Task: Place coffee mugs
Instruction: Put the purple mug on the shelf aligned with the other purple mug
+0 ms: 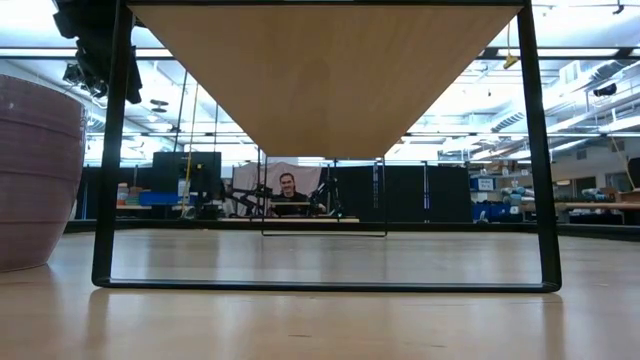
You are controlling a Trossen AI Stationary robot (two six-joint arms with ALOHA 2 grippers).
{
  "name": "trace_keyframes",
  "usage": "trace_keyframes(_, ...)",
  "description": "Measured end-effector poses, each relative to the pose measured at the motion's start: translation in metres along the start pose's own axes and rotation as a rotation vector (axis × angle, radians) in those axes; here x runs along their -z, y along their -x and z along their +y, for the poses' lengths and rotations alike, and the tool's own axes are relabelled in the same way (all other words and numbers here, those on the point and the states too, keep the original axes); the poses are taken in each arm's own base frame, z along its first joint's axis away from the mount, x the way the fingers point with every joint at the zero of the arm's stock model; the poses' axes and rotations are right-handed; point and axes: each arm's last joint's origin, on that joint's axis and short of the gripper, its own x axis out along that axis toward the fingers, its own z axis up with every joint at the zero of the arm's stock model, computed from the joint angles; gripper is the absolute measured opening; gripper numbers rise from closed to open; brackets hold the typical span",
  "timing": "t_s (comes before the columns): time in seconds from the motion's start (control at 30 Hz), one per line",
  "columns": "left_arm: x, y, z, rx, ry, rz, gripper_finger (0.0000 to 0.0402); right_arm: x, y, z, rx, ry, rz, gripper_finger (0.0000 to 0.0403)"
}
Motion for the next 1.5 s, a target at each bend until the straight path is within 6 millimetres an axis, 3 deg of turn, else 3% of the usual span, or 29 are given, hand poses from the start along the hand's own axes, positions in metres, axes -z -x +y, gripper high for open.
trace_keyframes(0.4,-0.006,0.004,-0.018,0.164,-0.078,-0.1,0.0167,0.042,0.046,0.004,0.176,0.209,-0.137,0.0113)
trace_keyframes(0.77,0.012,0.008,-0.043,0.256,-0.193,-0.09,0.0167,0.068,0.058,0.026,0.207,0.304,-0.239,0.0113)
trace_keyframes(0.93,0.02,-0.004,-0.058,0.249,-0.241,-0.066,0.0167,0.085,0.04,0.029,0.285,0.31,-0.246,0.0113)
trace_keyframes(1.07,0.025,-0.018,-0.07,0.232,-0.272,-0.038,0.0167,0.101,0.014,0.023,0.358,0.25,-0.227,0.0113)
trace_keyframes(1.5,0.04,-0.05,-0.085,0.165,-0.374,0.074,0.0167,0.134,-0.049,0.013,0.295,0.193,-0.04,0.0114)
